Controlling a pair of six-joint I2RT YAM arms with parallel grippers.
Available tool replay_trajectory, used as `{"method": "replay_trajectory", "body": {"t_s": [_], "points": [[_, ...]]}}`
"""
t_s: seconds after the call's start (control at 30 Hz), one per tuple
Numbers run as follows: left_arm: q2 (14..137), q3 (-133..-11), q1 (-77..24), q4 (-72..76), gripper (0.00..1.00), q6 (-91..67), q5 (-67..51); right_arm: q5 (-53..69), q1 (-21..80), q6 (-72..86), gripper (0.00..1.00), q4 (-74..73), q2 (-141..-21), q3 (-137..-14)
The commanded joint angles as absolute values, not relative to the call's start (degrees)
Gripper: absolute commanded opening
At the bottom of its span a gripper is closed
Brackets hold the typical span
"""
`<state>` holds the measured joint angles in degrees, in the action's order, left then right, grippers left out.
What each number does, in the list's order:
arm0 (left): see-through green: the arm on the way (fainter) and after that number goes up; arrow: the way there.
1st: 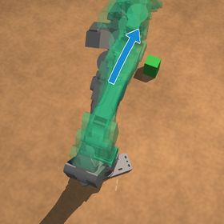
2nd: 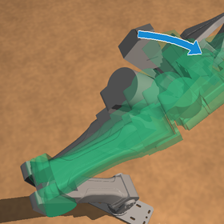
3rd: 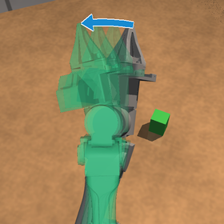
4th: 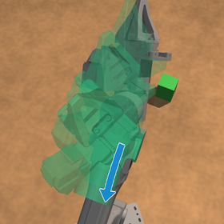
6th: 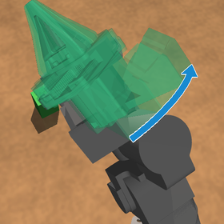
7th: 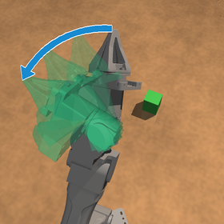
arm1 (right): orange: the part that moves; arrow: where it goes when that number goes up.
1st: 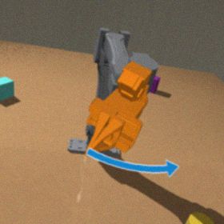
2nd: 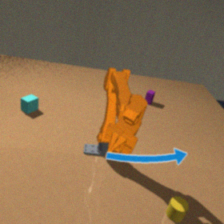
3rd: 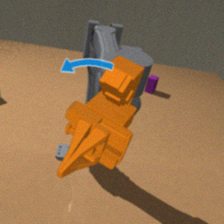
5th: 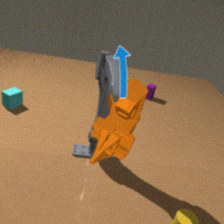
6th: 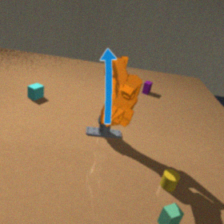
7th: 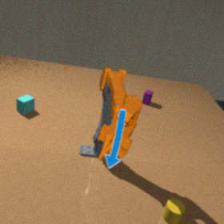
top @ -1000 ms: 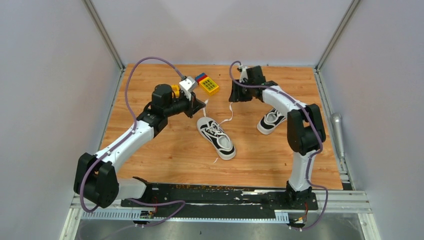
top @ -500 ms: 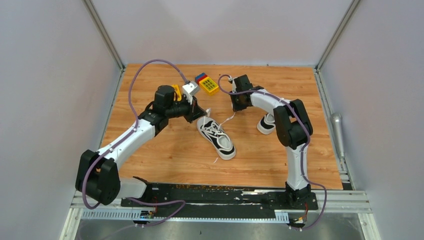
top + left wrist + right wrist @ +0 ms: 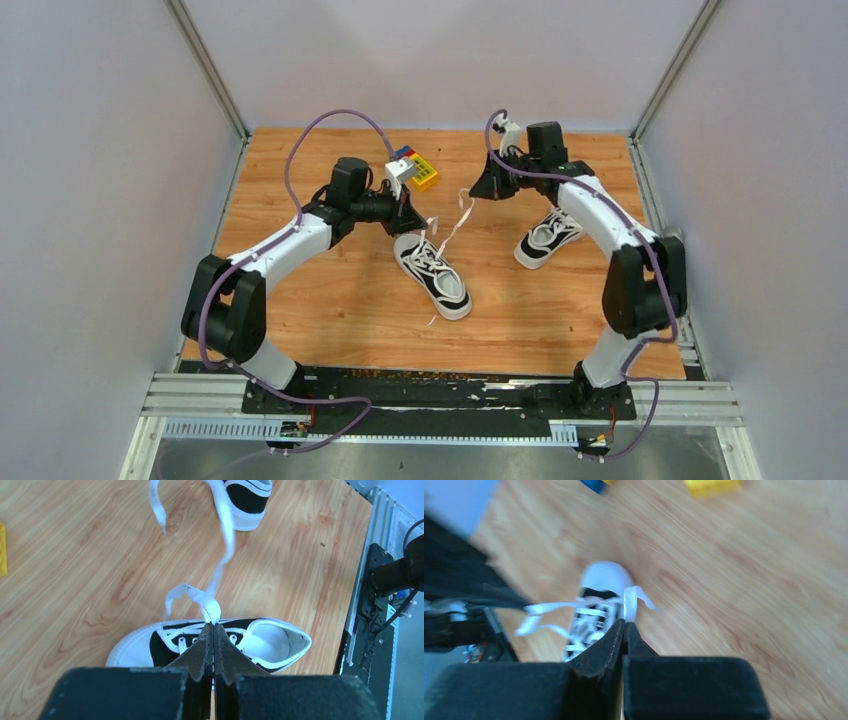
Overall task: Tie the shoes
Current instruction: Cross the shoelace with the shoelace.
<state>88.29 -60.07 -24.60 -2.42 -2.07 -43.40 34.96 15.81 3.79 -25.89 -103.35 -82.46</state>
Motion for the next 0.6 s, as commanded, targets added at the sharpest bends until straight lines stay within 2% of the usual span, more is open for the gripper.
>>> {"method": "replay_trajectory", "body": {"t_s": [0.0,0.37,0.57], "points": [[91.4,-65.4,-24.3,-2.8,0.0,1.0,-49.7,50.4,17.9,7.6,0.0,-13.2,-95.5,-79.3],[98.1,-67.3,-24.6,4.6,0.0,-4.8,-61.3,52.7,20.8,12.5,0.0,-8.9,-100.3,-83.0],[98.3,-64.1,-24.7,11.2,0.01,-7.6,-61.4,53.1,20.9,18.5,0.0,-8.9,-103.8,-85.3]]}}
